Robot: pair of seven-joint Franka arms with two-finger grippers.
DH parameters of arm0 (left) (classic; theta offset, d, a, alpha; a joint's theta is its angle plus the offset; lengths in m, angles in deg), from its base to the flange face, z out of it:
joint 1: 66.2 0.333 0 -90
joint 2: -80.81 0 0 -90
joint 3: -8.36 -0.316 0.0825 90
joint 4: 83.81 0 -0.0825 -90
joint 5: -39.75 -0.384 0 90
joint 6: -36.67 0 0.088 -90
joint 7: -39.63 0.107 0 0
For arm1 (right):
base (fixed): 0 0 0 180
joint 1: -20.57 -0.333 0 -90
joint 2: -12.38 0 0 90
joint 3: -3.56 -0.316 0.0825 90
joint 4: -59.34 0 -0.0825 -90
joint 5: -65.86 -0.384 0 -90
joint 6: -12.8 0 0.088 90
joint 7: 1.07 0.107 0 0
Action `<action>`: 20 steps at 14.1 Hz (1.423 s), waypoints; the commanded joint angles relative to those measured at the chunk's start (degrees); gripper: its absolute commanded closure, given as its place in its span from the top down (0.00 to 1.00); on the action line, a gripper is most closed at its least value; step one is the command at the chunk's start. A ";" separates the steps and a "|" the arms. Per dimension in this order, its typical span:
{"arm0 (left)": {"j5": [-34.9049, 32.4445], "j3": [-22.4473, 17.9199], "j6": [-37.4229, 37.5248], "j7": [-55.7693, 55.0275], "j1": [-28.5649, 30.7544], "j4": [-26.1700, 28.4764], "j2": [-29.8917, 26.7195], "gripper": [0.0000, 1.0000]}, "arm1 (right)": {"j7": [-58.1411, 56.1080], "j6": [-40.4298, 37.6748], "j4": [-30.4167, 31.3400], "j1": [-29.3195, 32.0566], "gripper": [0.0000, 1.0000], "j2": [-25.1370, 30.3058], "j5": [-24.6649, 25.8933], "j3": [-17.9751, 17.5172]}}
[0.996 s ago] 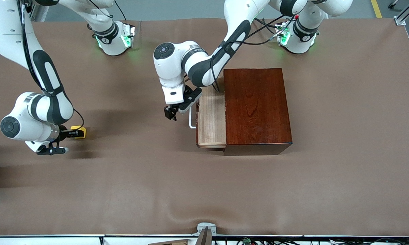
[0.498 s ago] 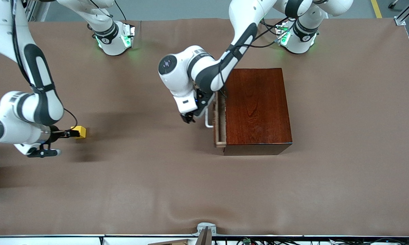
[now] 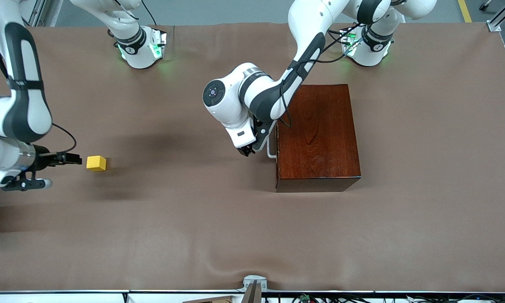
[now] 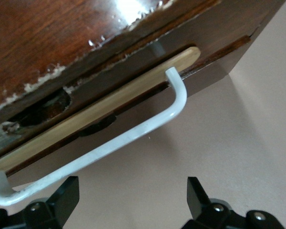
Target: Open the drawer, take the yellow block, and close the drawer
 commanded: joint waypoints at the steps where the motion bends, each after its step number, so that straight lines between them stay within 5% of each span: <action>1: -0.89 0.73 -2.13 0.99 0.00 -0.69 -3.05 1.00 | -0.04 -3.27 -2.79 -1.03 1.00 3.45 0.30 -0.48; 7: -0.98 0.21 -0.93 19.68 6.84 1.50 -18.25 1.00 | -0.04 -16.10 -14.39 -2.17 1.00 5.38 -0.84 -0.83; 11: -0.46 0.47 5.31 41.02 15.62 5.53 -27.56 1.00 | -0.04 -18.48 -13.96 -2.43 1.00 10.39 -0.49 -0.66; 18: 1.04 0.64 6.55 75.31 31.27 21.61 -43.12 1.00 | 2.42 -19.63 -11.51 -3.93 1.00 16.63 0.13 -0.66; 20: 1.04 3.79 6.46 83.48 37.50 26.18 -46.99 1.00 | 2.51 -19.80 -10.02 -4.01 1.00 18.56 0.21 -0.57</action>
